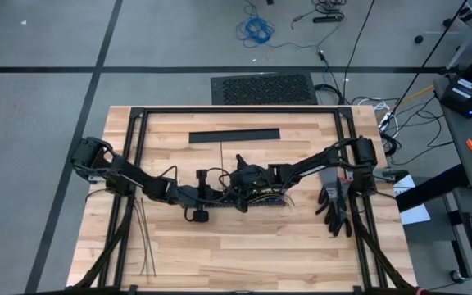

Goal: Ziptie cables
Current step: Put the zip-tied cable into the black cable duct

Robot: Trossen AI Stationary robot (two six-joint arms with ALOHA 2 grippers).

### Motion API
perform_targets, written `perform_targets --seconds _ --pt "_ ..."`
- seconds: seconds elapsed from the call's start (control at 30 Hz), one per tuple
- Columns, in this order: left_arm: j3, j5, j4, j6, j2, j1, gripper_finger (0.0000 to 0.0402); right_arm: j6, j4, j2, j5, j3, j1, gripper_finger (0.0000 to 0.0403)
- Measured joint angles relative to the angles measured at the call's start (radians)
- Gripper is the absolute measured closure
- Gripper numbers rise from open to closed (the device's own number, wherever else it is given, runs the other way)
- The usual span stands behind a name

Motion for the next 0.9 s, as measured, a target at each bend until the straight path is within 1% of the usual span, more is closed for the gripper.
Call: perform_targets --seconds 0.6,0.9 --pt "0.000 0.000 0.000 -0.001 0.000 0.000 0.0401 -0.018 0.030 -0.003 0.000 0.000 0.010 0.0403" --pt "-0.002 0.000 -0.004 -0.001 0.001 0.000 0.0401 -0.011 0.092 0.049 -0.008 0.001 -0.004 0.0403"
